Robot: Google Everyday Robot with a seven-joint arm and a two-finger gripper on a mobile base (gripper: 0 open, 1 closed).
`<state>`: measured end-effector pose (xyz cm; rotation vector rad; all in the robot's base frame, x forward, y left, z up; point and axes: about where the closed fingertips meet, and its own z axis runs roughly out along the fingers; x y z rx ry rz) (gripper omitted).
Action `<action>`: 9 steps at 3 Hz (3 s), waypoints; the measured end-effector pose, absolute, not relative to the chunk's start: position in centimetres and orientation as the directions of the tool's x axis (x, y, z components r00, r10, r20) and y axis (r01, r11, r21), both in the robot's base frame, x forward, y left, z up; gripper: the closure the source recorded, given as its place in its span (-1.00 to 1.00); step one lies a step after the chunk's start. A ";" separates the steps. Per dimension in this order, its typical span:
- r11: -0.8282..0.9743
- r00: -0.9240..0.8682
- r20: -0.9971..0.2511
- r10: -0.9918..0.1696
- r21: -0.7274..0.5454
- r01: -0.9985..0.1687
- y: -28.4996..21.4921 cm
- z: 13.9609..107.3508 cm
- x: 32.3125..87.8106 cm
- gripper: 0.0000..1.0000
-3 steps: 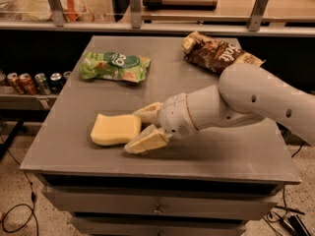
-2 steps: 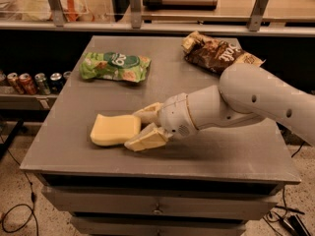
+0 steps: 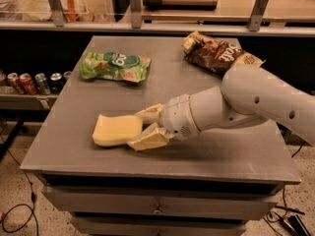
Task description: Move sponge near brown chip bag
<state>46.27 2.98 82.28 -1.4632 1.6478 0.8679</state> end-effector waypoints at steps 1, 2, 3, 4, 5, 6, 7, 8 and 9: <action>0.115 -0.060 -0.874 -0.482 0.005 -0.993 2.9 82.3 46.3 1.00; 0.131 -0.049 -0.870 -0.490 -0.017 -0.991 2.4 83.0 46.8 1.00; 0.177 -0.049 -0.864 -0.500 -0.047 -0.983 0.6 83.8 48.0 1.00; 0.249 -0.067 -0.859 -0.507 -0.072 -0.966 -2.1 84.2 49.7 1.00; 0.344 -0.119 -0.859 -0.499 -0.070 -0.936 -5.5 83.9 51.5 1.00; 0.440 -0.175 -0.860 -0.480 -0.064 -0.896 -8.8 83.8 54.0 1.00; 0.526 -0.222 -0.863 -0.454 -0.059 -0.848 -11.6 84.2 56.8 1.00; 0.592 -0.261 -0.866 -0.427 -0.049 -0.805 -13.4 84.8 59.4 1.00; 0.650 -0.301 -0.866 -0.398 -0.035 -0.759 -15.0 85.3 61.5 1.00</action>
Offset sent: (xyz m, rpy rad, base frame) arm 0.0131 -0.0183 0.0144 -0.0219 -0.0473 -0.0458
